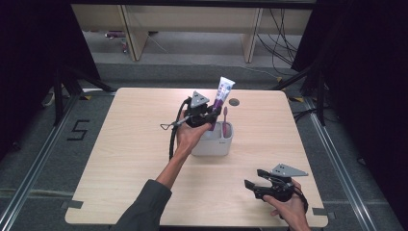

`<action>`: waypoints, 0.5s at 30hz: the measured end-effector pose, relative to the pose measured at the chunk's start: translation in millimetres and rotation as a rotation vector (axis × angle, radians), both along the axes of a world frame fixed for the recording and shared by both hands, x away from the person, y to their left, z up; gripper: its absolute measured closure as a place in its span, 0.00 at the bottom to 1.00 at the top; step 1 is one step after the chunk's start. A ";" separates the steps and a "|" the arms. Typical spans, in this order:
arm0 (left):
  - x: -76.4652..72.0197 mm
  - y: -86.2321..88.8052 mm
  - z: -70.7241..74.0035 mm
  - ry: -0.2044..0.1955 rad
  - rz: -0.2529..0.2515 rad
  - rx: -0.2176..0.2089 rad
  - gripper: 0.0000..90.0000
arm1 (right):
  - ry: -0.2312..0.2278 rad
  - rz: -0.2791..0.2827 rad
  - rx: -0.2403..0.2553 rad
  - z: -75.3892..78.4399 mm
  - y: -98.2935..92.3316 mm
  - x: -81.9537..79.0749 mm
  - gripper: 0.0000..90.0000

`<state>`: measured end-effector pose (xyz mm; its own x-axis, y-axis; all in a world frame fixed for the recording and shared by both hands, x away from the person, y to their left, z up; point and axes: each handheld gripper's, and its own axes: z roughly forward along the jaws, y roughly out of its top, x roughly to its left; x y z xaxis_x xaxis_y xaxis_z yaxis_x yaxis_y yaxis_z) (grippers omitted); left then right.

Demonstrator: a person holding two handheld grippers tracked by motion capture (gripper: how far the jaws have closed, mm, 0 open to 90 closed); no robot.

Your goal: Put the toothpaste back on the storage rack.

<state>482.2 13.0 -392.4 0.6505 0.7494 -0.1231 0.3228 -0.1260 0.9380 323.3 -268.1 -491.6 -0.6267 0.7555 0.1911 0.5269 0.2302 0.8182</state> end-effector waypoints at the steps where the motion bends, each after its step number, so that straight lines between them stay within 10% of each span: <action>1: -0.6 0.0 -1.5 0.001 -0.001 -0.004 0.82 | 0.000 0.000 0.000 0.0 0.0 0.0 0.32; 15: -1.8 5.3 -22.1 0.033 0.013 0.007 0.82 | 0.001 0.000 0.001 0.1 -0.2 0.0 0.33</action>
<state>480.5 18.3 -414.5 0.6366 0.7585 -0.1392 0.3550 -0.1280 0.9261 323.3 -268.2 -491.5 -0.6269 0.7550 0.1925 0.5273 0.2293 0.8181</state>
